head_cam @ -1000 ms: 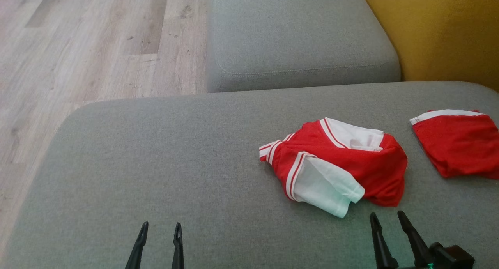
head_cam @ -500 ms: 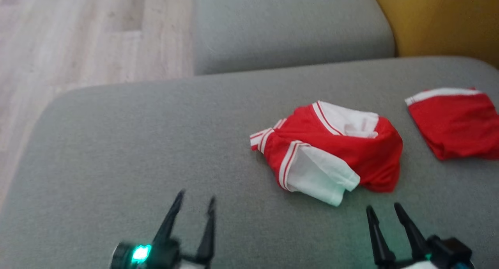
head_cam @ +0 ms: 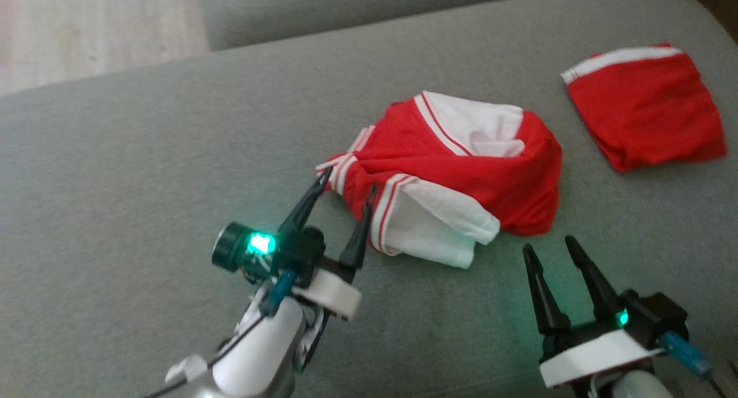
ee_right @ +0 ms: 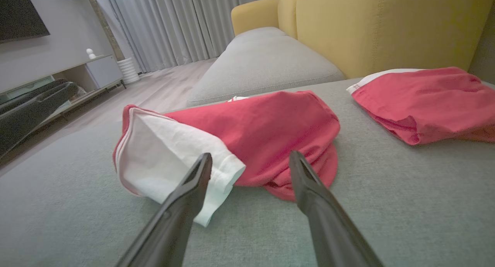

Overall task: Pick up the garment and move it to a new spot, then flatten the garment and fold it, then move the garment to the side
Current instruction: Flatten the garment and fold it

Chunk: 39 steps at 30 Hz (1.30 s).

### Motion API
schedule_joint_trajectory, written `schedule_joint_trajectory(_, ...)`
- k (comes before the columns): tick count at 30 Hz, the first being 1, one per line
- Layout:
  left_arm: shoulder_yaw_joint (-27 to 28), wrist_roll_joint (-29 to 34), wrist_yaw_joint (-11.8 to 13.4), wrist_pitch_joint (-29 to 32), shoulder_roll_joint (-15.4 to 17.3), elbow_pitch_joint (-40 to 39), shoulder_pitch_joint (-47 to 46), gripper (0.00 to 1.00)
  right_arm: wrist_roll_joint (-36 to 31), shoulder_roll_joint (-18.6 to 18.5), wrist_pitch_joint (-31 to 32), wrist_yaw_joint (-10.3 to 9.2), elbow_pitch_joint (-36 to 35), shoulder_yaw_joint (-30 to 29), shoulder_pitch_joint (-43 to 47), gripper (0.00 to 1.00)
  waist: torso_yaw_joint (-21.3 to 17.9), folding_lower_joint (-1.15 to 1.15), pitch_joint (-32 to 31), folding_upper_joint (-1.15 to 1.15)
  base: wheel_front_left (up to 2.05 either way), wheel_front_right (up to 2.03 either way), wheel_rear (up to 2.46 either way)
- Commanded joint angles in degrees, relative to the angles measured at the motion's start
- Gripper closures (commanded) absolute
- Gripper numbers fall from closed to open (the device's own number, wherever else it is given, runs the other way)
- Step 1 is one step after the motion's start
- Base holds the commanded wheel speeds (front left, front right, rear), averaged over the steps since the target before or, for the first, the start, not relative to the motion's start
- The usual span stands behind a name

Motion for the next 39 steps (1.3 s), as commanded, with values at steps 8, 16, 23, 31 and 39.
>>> schedule_joint_trajectory(8, -3.73, -6.49, 1.64, -0.29, -0.07, 8.64, -8.16, 0.00, 0.51, -0.83, -0.22, 0.37, -1.60, 1.81, -2.58, 0.00, -4.17, -0.02, 3.59, 0.00, 0.00, 0.00, 0.00)
schedule_joint_trajectory(16, -8.56, -11.00, 1.84, -0.29, -0.07, 12.96, -11.30, 1.00, 0.58, -0.80, -0.22, 0.37, -1.62, 1.56, -3.19, 0.00, -4.54, -0.02, 4.04, 0.00, 0.00, 0.00, 0.00)
schedule_joint_trajectory(23, -10.15, -11.67, 1.28, -0.29, -0.07, 9.06, -12.82, 1.00, 0.43, -0.48, -0.22, 0.37, -1.42, 1.76, -3.41, 0.00, -4.09, -0.02, 3.21, 0.00, 0.00, 0.00, 0.00)
schedule_joint_trajectory(31, -11.00, -11.11, 0.44, -0.29, -0.07, 1.85, -14.28, 1.00, 0.50, -0.18, -0.22, 0.37, -1.10, 2.18, -2.93, 0.00, -4.67, -0.02, 1.00, 0.00, 0.00, 0.00, 0.00)
schedule_joint_trajectory(39, -12.23, -12.42, -0.94, -0.29, -0.07, -4.93, -24.66, 1.00, 0.79, 0.04, -0.22, 0.37, -0.40, 3.94, -2.27, 0.00, -7.57, -0.02, -2.08, 0.00, 0.00, 0.00, 0.00)
